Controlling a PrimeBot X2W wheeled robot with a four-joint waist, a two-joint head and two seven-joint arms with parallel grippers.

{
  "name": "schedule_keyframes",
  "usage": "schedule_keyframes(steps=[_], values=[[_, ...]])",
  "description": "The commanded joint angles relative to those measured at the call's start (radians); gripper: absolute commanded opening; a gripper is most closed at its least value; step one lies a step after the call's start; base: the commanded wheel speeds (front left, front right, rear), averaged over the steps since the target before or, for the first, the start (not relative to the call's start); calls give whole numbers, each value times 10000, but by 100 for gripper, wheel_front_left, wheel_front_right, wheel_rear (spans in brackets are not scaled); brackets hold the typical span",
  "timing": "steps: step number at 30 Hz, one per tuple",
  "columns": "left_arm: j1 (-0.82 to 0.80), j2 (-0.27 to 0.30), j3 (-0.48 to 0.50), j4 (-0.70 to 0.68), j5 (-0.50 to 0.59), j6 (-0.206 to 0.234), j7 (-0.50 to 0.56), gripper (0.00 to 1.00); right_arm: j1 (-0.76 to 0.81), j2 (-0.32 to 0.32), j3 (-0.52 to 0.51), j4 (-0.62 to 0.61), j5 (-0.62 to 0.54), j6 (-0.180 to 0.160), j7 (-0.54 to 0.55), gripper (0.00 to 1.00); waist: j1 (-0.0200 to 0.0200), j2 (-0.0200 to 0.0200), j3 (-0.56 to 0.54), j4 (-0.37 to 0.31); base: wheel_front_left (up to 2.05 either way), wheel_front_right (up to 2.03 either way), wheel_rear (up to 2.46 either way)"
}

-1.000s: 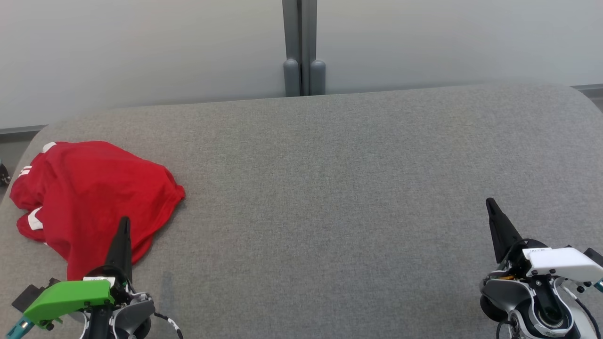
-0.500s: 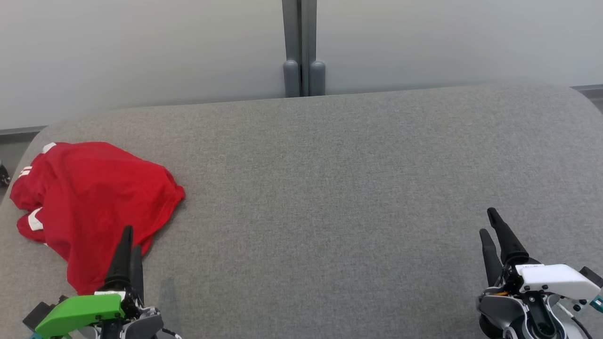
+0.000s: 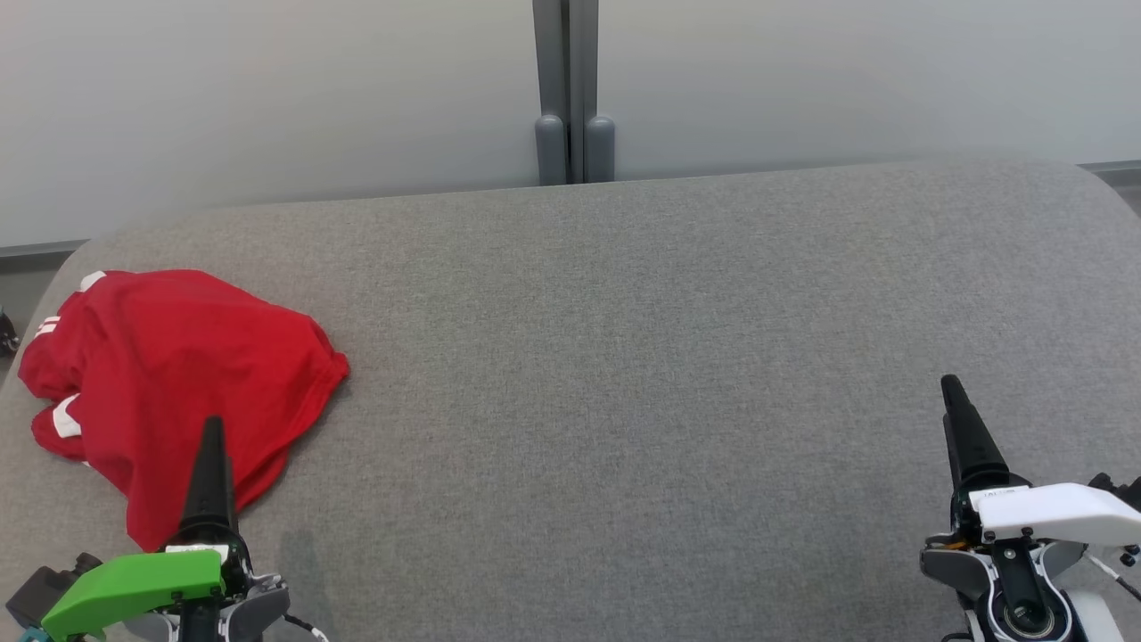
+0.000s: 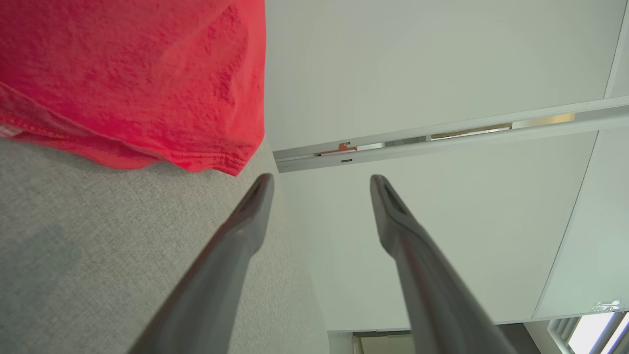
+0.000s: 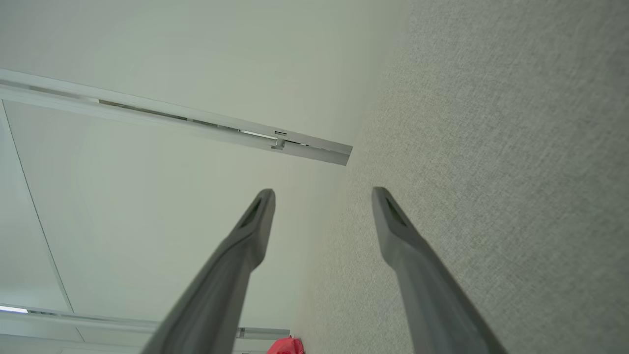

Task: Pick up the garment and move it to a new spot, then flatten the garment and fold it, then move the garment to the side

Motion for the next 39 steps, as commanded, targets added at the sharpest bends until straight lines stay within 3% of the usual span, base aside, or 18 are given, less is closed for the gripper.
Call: schedule_keyframes(steps=[1, 14, 19, 26, 39], values=[[-155, 60, 71, -224, 338, -18, -96, 100, -318, -53, -62, -365, -679, 3, -126, 100, 0, 0, 0, 4, 0, 0, 0], [-206, 73, 3, -1572, 2582, 567, -591, 100, -319, -68, 273, -1651, -4381, 4, -628, 100, 0, 0, 16, 38, 0, 0, 0], [-78, 79, -681, -2205, 4085, 989, -797, 100, -279, -135, 701, -2057, -6041, 4, -829, 100, 0, 0, 31, 55, 0, 0, 0], [23, 86, -1573, -2508, 5786, 1363, -1033, 100, -222, -216, 1000, -2311, -7413, 4, -1071, 100, 0, 0, 26, 57, 0, 0, 0], [57, 96, -2817, -2280, 8666, 2031, -1408, 100, -115, -222, 1202, -1768, -10034, 4, -1439, 100, 0, 0, -9, 25, 0, 0, 0]])
